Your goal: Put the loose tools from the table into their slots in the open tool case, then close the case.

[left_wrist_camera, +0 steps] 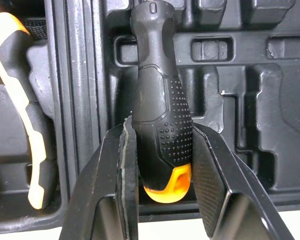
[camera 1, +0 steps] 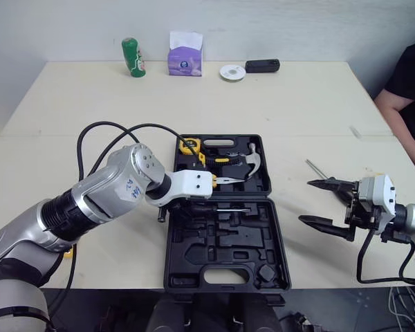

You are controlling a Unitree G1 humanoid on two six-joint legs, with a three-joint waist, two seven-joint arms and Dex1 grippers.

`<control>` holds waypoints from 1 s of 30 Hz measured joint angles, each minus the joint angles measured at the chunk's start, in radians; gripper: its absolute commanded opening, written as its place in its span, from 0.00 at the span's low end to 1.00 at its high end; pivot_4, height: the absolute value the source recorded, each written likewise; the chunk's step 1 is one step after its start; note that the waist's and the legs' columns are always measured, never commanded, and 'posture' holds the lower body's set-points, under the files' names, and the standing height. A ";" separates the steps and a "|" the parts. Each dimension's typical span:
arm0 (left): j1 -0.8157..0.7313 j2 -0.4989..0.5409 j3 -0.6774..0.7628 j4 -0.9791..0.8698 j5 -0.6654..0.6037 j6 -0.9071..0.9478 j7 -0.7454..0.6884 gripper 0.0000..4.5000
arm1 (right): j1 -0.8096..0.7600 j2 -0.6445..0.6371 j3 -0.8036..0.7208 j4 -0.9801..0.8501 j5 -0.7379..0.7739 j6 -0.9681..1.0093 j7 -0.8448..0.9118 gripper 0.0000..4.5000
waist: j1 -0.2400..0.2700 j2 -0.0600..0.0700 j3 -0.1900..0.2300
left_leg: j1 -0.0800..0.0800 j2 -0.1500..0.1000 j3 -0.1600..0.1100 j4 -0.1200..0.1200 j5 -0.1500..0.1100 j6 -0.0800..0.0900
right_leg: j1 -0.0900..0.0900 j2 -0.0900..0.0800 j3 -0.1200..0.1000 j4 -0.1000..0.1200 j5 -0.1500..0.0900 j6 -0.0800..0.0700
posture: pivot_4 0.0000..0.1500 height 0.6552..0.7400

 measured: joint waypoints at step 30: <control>0.002 -0.076 0.024 0.009 0.051 -0.039 -0.006 0.82 | -0.008 0.024 0.035 -0.080 0.004 0.063 -0.043 1.00 | 0.005 0.000 0.000 | 0.000 0.000 -0.002 0.003 0.000 0.002 | 0.001 -0.002 0.000 0.003 0.000 0.000 | 1.00 1.00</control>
